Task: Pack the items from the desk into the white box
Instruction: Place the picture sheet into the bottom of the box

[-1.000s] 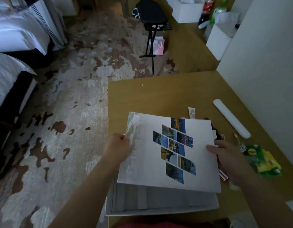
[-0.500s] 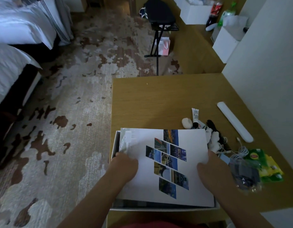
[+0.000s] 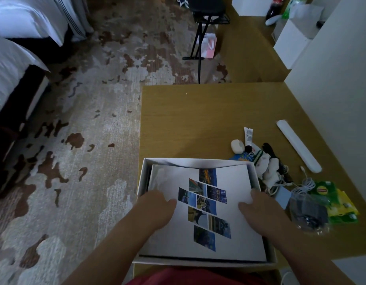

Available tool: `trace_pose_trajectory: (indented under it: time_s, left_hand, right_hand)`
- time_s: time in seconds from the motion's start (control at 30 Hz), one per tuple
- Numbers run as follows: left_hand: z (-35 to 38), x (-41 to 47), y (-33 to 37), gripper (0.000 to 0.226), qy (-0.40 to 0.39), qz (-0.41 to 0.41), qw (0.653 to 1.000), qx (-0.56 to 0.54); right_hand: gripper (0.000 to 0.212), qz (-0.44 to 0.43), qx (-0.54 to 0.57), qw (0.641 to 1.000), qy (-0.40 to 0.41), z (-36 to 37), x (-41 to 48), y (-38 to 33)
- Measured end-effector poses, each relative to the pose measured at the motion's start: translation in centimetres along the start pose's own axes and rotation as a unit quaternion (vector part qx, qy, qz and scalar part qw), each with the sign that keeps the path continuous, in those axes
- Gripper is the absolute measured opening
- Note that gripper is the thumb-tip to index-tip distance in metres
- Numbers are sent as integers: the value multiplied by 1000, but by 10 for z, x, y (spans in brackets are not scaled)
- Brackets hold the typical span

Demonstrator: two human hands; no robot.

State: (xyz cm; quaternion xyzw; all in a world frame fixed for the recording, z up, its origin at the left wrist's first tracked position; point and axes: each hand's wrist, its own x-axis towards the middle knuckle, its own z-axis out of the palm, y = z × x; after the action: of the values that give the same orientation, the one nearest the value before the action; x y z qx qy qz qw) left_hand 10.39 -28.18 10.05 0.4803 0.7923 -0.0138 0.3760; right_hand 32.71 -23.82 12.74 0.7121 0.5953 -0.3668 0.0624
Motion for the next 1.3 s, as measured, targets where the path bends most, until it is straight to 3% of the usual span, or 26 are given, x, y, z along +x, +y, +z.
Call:
trace_pose_trajectory:
  time_s: [0.07,0.13,0.2,0.33,0.47,0.57,0.67,1.13,1.3]
  left_hand:
    - [0,-1,8,48,38,17,999,27]
    - [-1,4,12,47,88,43,995,20]
    - [4,14,12,49,88,76,993,-1]
    - [32,39,4,54,38,121,987,96]
    - [49,56,-3,77,13,91,985,144]
    - [57,58,-2,85,11,77,982,175]
    - [61,57,-4,86,20,75,980,183]
    - [53,64,0,86,47,58,982,176]
    - [37,63,8,69,16,59,985,163]
  right_hand:
    - [29,-18,-45,999,11,7,-3,-8]
    - [51,-47,-70,992,92,14,-7,-11]
    - [62,-96,-72,981,150,17,-5,-11]
    - [57,-168,-99,980,41,30,24,-2]
    - [74,-153,-184,971,-12,49,54,13]
    - [83,-130,-208,969,-21,60,65,20]
    - [88,-137,-235,962,21,76,62,22]
    - [87,-179,-245,953,10,70,90,29]
    - [64,-175,-160,971,-24,40,92,14]
